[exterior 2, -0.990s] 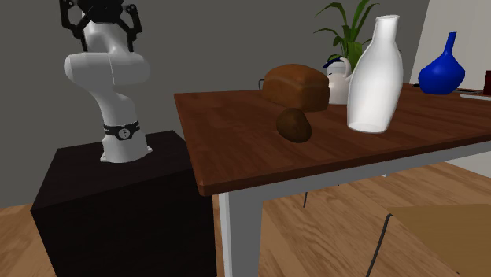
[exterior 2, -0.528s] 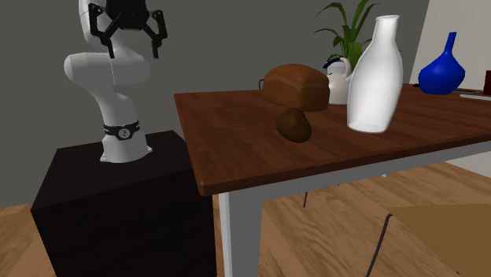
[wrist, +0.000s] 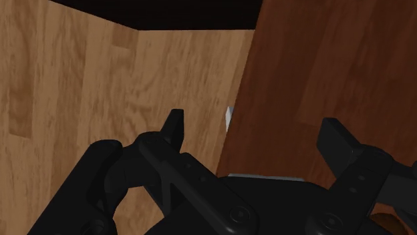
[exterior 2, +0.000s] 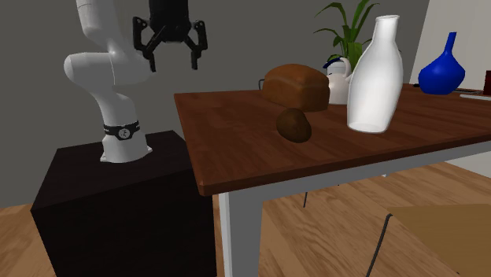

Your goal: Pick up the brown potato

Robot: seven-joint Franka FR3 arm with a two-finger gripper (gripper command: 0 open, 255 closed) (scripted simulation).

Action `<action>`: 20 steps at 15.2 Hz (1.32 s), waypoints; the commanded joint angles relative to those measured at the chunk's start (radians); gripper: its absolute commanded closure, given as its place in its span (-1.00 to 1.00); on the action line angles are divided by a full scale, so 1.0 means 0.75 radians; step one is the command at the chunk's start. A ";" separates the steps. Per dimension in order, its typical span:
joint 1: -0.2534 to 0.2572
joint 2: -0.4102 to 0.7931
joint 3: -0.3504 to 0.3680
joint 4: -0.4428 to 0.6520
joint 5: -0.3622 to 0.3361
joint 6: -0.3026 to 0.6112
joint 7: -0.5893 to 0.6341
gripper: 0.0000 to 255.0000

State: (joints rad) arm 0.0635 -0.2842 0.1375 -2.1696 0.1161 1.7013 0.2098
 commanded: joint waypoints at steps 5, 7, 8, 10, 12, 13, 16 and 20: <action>0.032 0.302 0.065 0.253 0.015 0.034 0.150 -1.00; 0.046 0.407 0.081 0.352 0.012 0.036 0.198 -1.00; 0.053 0.461 0.087 0.404 0.009 0.034 0.222 -1.00; 0.069 0.569 0.099 0.517 0.002 0.026 0.269 -1.00; 0.089 0.681 0.107 0.639 -0.007 0.011 0.315 -1.00; 0.099 0.739 0.110 0.705 -0.012 0.001 0.337 -1.00; 0.135 0.919 0.114 0.924 -0.028 -0.044 0.401 -1.00; 0.193 1.195 0.113 1.299 -0.051 -0.150 0.480 -1.00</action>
State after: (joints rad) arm 0.1982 0.5506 0.2234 -1.2753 0.0829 1.6094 0.5570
